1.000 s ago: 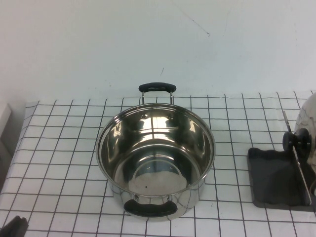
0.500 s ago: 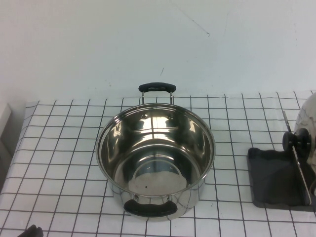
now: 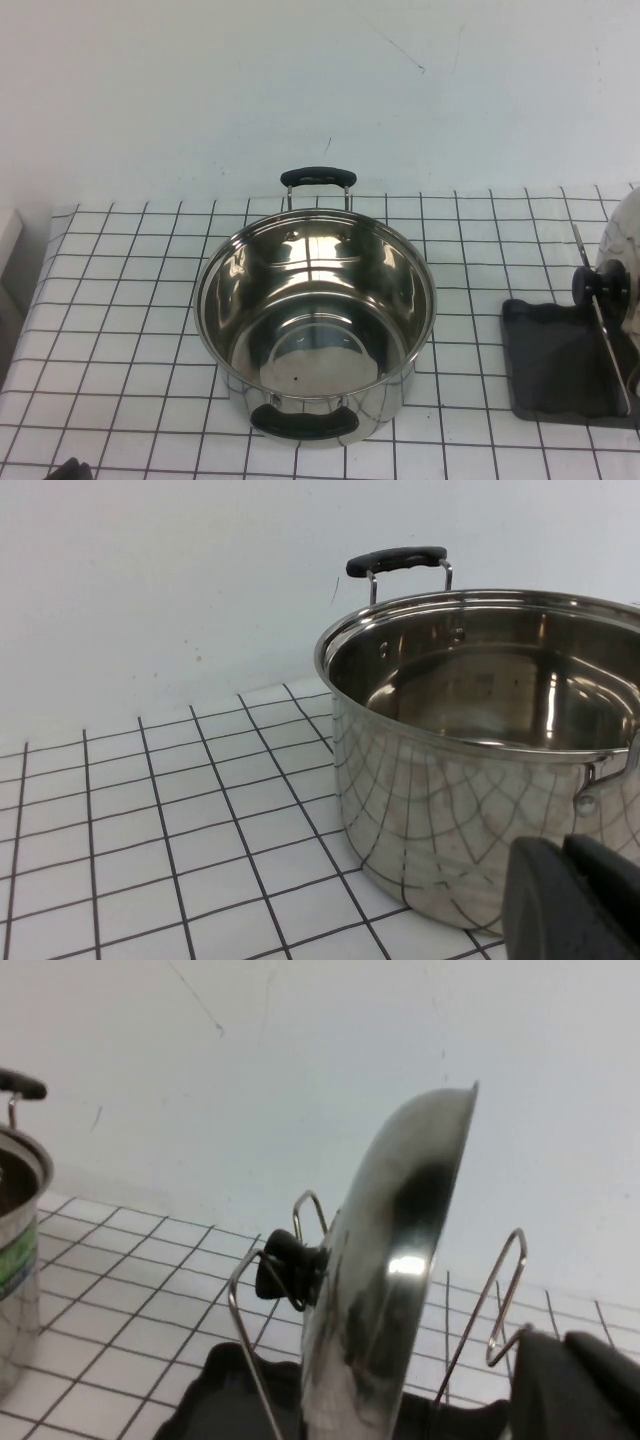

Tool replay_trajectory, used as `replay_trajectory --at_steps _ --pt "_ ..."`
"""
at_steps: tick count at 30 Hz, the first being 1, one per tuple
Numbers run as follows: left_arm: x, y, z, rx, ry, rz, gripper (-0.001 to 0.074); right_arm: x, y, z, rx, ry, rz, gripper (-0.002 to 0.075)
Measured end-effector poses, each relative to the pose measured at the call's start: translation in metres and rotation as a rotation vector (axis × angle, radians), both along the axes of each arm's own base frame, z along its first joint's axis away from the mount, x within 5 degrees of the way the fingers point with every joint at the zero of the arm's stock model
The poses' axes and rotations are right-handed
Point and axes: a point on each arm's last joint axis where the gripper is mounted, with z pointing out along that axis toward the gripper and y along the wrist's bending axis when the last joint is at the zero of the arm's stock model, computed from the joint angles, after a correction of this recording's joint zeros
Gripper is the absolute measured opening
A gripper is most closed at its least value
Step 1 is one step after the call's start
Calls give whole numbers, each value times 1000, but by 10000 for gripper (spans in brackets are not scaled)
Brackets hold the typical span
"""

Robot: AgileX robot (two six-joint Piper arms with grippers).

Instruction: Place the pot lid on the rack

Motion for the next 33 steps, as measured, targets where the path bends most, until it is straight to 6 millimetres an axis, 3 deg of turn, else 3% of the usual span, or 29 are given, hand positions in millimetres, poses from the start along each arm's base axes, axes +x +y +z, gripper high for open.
replay_trajectory --at_steps 5,12,33 --pt "0 0 0 0 0 0 -1 -9 -6 -11 52 68 -88 -1" --pt "0 0 0 2 0 -2 -1 -17 -12 -33 49 303 -193 -1" --pt "0 0 0 1 1 -2 -1 -17 -8 -34 178 327 -146 -2"
